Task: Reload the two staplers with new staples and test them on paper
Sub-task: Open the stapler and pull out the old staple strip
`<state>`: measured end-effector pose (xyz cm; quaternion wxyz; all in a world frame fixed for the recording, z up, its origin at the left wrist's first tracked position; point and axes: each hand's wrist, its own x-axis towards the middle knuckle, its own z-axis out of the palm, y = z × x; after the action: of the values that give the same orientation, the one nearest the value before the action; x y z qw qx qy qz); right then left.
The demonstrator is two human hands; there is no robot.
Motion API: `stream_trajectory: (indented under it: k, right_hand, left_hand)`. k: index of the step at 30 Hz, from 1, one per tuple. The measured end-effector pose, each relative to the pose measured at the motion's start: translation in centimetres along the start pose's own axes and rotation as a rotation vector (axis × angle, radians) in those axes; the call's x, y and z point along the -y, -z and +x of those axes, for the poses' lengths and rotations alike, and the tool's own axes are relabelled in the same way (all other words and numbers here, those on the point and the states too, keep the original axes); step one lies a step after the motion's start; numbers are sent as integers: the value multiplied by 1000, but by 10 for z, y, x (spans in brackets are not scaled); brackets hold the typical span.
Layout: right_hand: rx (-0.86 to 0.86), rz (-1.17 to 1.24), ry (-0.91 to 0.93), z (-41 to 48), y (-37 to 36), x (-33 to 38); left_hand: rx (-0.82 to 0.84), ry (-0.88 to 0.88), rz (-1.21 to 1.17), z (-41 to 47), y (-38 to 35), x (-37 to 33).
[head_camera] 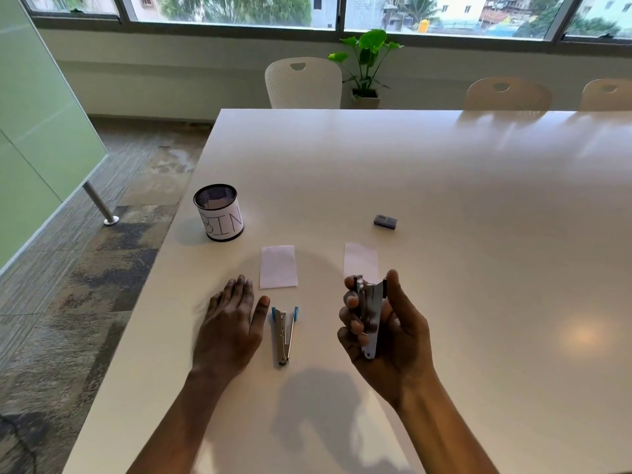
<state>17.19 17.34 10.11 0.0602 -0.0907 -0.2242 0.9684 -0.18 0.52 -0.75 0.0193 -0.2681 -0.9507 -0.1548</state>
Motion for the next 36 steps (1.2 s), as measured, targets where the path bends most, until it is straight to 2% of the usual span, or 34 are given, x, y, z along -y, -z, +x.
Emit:
stream_trajectory:
  k: [12,14,16,19,21,22,24,27,29,36]
  right_hand:
    - [-27,-39,14,0,10,-2]
    - [-18,-60,6,0,8,-2]
    - [-1,-74,14,-1,6,-2]
    - [-10,-163,89,1,5,-2]
    - [-39,-225,140,3,4,0]
    - [-52,-246,155,4,3,0]
    - [-58,-271,165,6,4,0]
    - [-36,-312,156,6,8,-3]
    - [-30,-368,136,4,8,-6]
    - [-117,-709,182,-6,8,-9]
  left_hand:
    - [-9,-17,-7,-1,-3,3]
    - [-7,-2,-90,0,-1,2]
    - [-28,44,-278,0,5,-1]
    - [-233,58,-493,-6,26,-18]
    - [-407,-23,-554,-18,45,-41]
    - [-439,-65,-617,-26,56,-55]
    - [-335,-110,-809,-44,76,-85]
    - [6,-152,-1007,-59,89,-116]
    - [140,-145,-1084,-61,86,-126]
    - [186,-73,-1241,-66,76,-129]
